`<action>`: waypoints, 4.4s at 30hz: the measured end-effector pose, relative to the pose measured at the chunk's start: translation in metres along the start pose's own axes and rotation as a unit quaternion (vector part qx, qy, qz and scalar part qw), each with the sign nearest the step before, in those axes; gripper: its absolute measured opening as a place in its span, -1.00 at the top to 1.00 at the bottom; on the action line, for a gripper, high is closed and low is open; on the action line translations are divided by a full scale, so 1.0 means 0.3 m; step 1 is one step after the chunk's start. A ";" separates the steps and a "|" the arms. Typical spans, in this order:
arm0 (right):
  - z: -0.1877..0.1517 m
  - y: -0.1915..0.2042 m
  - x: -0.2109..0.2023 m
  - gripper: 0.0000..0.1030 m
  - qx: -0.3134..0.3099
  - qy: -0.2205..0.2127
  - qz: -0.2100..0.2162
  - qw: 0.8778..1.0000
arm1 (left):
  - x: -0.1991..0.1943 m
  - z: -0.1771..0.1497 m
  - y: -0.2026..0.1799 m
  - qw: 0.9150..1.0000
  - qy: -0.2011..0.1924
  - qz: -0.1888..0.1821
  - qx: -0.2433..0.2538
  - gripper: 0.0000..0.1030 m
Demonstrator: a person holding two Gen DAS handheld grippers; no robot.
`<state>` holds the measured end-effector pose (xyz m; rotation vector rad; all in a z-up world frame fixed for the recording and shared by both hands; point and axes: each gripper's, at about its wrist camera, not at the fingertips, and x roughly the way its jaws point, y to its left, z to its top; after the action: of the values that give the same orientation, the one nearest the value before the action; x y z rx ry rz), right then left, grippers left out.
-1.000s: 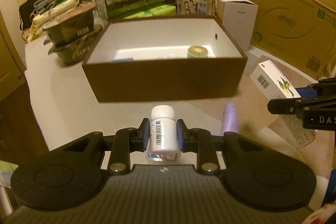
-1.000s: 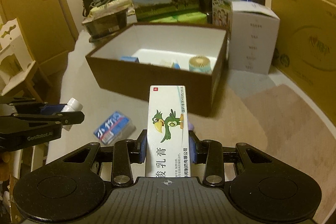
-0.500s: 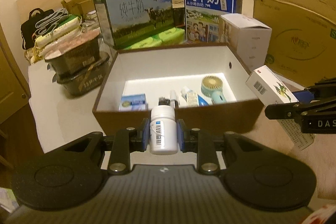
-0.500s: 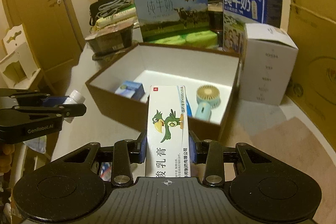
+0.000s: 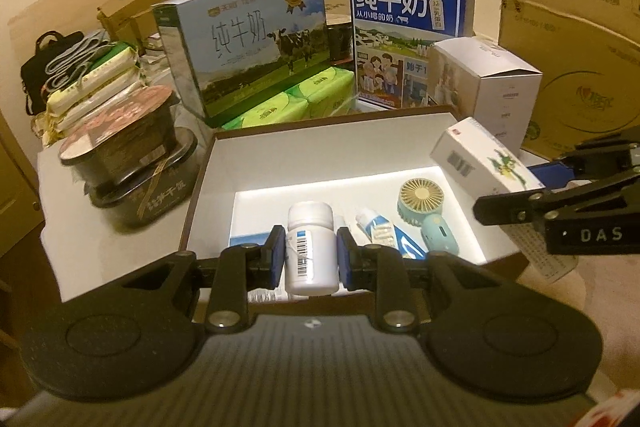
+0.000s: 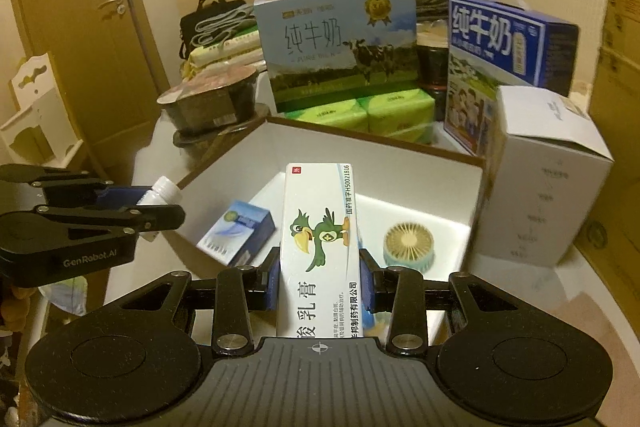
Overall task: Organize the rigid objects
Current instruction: 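Carry the pill bottle and ointment box with both tools over the brown box, then open both tools to drop the pill bottle and ointment box in the box, then move both open tools back toward the toothpick case and lavender tube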
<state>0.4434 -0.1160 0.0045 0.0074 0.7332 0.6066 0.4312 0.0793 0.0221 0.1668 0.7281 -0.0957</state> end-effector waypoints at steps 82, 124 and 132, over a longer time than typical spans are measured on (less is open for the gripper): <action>0.000 -0.037 0.036 -0.31 0.035 0.009 -0.023 0.999 | 0.006 0.009 0.042 0.998 0.025 -0.027 -0.044 -0.08; -0.479 0.123 -0.253 -0.35 0.117 0.080 -0.047 0.989 | -0.313 -0.490 -0.102 0.990 0.086 -0.010 -0.111 -0.08; -0.536 0.125 -0.262 -0.35 0.126 0.083 -0.044 0.988 | -0.321 -0.539 -0.112 0.989 0.095 -0.012 -0.113 -0.08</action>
<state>0.2774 -0.1580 -0.0591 0.1591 0.9643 0.4301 0.2492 0.0789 -0.0361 -0.0498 0.9256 -0.0196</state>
